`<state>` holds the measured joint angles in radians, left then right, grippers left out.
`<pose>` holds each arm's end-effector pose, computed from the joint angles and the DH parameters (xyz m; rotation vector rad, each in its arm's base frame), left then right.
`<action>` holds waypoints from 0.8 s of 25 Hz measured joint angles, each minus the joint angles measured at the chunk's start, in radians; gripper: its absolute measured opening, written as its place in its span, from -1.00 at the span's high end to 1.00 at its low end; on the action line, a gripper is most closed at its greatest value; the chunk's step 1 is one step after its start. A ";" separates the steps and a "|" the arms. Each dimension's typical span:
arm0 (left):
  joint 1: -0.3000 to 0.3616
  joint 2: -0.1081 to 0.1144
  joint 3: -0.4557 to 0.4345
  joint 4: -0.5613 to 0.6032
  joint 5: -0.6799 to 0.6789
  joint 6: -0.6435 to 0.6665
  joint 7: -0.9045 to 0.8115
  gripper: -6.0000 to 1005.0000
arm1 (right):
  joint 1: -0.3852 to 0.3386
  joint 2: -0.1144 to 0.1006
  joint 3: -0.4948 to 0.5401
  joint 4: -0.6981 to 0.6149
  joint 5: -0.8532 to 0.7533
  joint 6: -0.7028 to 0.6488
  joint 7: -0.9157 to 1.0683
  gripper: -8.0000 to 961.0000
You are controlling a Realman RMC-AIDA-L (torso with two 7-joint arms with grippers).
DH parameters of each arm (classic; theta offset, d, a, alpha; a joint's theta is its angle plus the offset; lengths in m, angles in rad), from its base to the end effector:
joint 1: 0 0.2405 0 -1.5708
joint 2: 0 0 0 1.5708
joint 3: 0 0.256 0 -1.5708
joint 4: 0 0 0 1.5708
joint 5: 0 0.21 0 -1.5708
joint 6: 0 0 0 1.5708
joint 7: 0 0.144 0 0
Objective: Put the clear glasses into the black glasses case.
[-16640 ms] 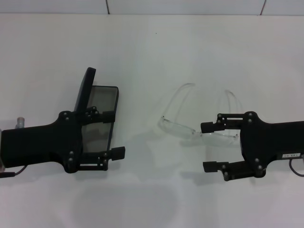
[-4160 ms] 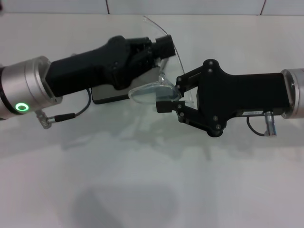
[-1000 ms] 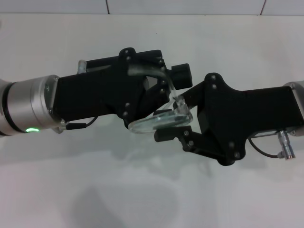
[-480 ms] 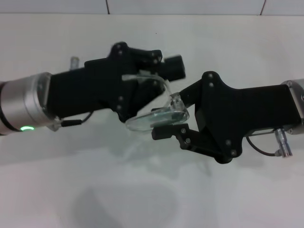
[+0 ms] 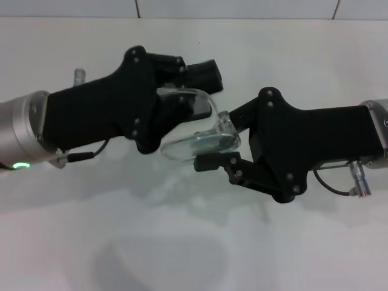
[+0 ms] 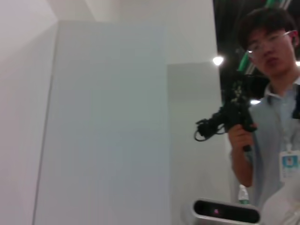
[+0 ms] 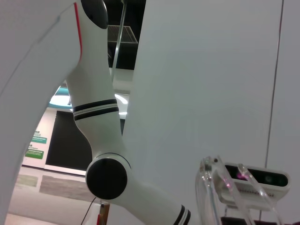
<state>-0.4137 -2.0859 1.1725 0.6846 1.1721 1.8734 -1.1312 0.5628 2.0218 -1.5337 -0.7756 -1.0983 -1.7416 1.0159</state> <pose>-0.1791 0.2803 0.0153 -2.5950 -0.0106 -1.6061 0.1208 0.2897 -0.0169 2.6835 0.4217 -1.3650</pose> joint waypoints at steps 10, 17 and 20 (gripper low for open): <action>0.003 0.003 0.010 0.033 0.030 0.003 -0.045 0.86 | 0.003 0.000 0.000 0.001 0.000 0.006 0.000 0.74; 0.005 0.003 0.013 0.033 0.030 0.003 -0.048 0.86 | 0.003 0.000 0.008 0.003 0.000 0.017 0.009 0.74; 0.007 0.002 0.012 0.033 0.030 0.003 -0.048 0.86 | 0.003 0.000 0.009 0.003 0.000 0.017 0.011 0.74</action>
<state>-0.4071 -2.0843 1.1843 0.7180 1.2018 1.8759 -1.1792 0.5660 2.0217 -1.5246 -0.7728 -1.0984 -1.7246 1.0269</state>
